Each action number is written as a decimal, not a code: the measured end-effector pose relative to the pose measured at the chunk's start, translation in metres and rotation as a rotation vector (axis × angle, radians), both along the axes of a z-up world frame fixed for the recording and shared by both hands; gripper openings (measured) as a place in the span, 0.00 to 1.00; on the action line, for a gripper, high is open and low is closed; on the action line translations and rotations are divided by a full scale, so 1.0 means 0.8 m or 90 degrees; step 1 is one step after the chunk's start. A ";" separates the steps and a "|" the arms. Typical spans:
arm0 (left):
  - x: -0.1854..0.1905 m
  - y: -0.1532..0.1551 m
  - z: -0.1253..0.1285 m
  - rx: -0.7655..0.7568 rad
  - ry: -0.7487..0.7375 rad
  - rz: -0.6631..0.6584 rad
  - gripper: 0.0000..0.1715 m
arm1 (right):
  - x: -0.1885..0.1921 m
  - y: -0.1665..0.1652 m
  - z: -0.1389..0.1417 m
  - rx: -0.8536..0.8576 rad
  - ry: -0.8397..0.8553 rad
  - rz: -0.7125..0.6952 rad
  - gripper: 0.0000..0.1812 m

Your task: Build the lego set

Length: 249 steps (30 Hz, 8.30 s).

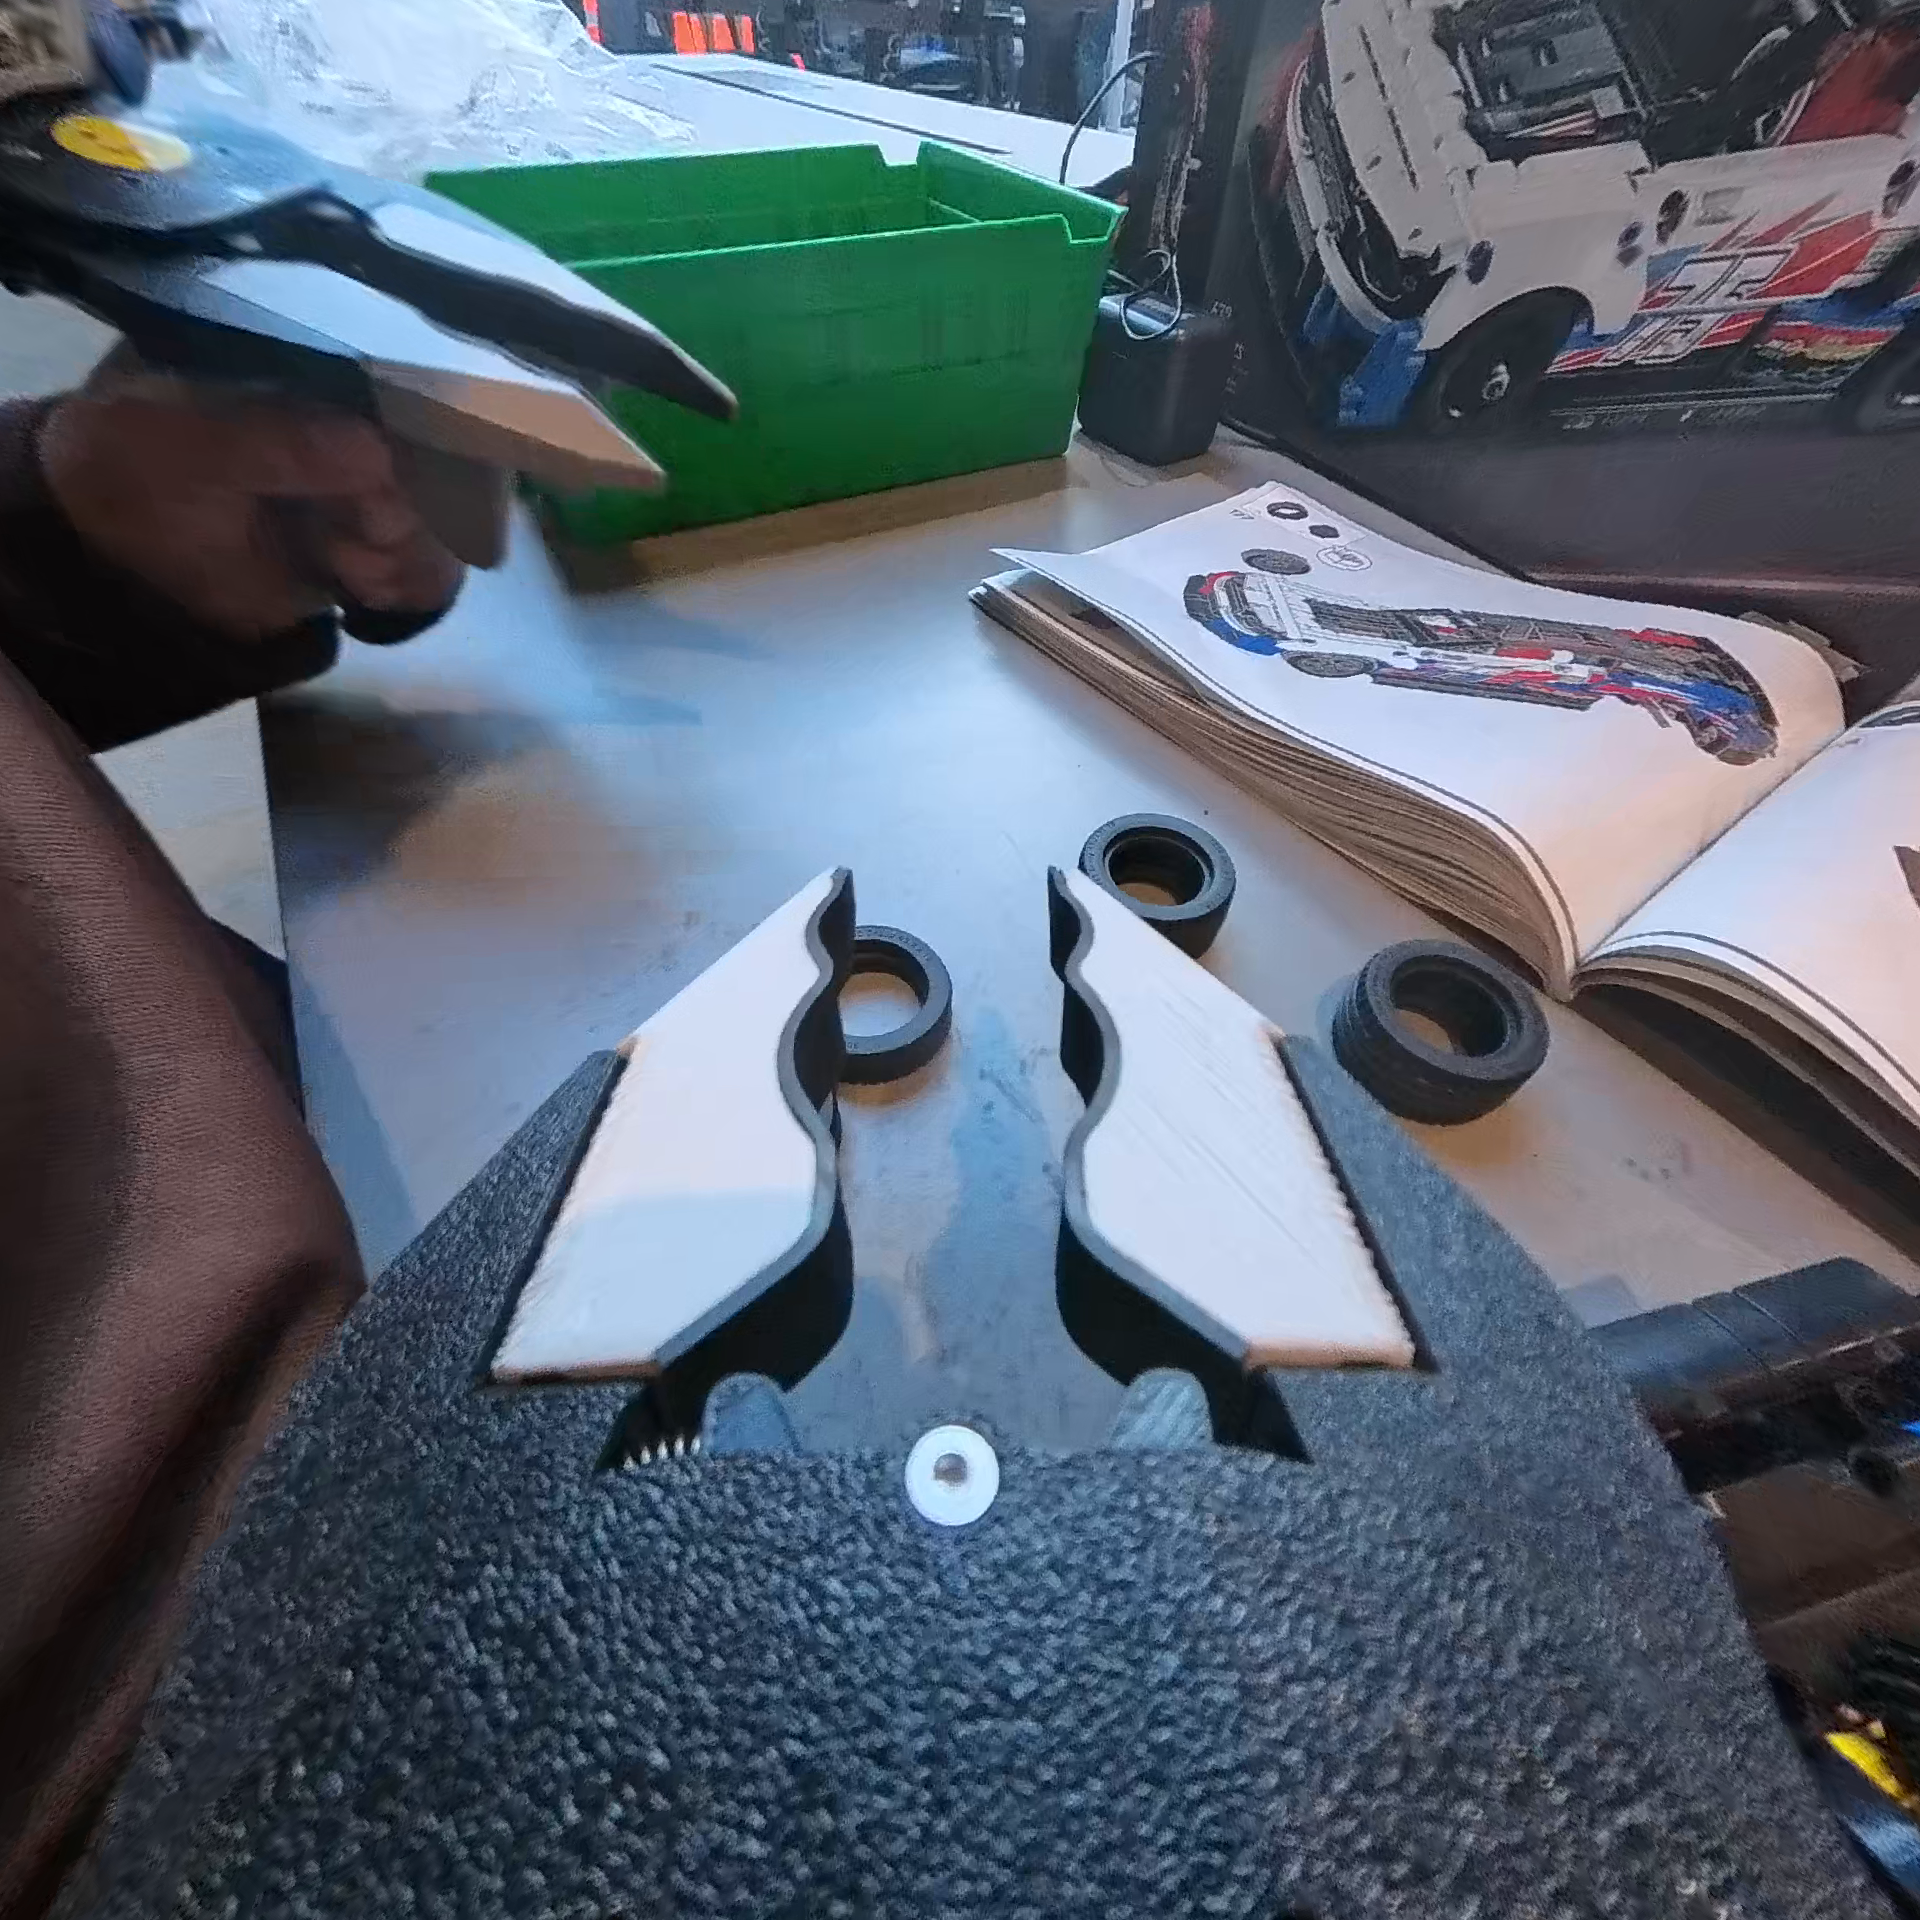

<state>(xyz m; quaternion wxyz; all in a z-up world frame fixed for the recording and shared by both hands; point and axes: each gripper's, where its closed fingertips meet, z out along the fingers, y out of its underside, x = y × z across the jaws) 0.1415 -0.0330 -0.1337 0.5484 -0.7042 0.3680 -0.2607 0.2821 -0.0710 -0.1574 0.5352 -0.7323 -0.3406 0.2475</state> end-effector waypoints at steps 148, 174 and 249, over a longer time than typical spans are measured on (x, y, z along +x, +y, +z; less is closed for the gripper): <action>0.199 -0.137 -0.088 -0.148 0.468 -0.386 0.17 | 0.038 -0.105 -0.030 -0.051 -0.109 0.052 0.18; 0.163 -0.113 -0.113 -0.098 0.490 -0.376 0.25 | 0.048 -0.090 -0.076 -0.149 -0.252 0.061 0.12; 0.171 -0.213 -0.054 -0.023 0.066 -0.372 0.34 | 0.046 -0.152 0.000 0.047 -0.118 -0.141 0.17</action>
